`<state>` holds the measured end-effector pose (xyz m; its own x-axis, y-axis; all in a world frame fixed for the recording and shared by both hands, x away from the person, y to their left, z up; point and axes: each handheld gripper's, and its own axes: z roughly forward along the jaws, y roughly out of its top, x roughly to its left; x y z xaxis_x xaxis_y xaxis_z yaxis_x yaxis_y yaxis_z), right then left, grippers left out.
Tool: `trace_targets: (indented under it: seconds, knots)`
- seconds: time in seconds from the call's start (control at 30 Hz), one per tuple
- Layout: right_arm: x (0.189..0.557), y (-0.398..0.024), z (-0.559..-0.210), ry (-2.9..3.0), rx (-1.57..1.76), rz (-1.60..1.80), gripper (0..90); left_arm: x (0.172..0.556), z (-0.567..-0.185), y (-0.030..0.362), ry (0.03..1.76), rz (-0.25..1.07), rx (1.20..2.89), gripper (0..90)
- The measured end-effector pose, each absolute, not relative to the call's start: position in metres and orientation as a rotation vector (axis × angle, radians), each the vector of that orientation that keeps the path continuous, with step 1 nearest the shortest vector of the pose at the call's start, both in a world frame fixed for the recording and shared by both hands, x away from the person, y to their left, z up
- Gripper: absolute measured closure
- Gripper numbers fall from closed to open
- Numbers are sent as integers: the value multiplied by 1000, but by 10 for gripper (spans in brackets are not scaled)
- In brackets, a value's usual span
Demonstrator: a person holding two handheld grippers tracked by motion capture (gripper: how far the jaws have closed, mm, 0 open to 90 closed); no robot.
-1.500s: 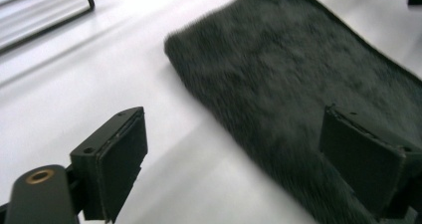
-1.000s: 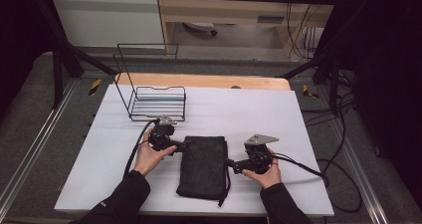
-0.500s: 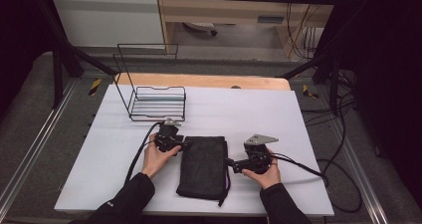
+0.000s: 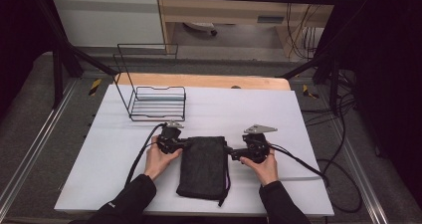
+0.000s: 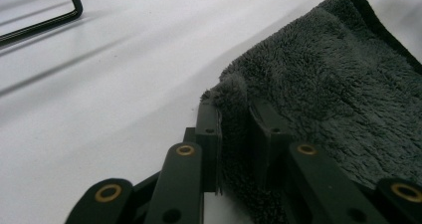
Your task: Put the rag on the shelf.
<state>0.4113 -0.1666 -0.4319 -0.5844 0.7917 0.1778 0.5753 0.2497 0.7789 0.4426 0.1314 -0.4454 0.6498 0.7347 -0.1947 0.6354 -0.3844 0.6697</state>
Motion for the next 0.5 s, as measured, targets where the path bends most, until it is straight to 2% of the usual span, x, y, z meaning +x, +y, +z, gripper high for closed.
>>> trace_targets:
  seconds: [0.23,0.5]
  knots:
    - [430,-156,-433,2248,1333,1278,219,441,-447,132,1040,187,2129,762]
    - [438,-143,-448,2289,1361,1235,367,440,-449,133,1016,201,2119,763]
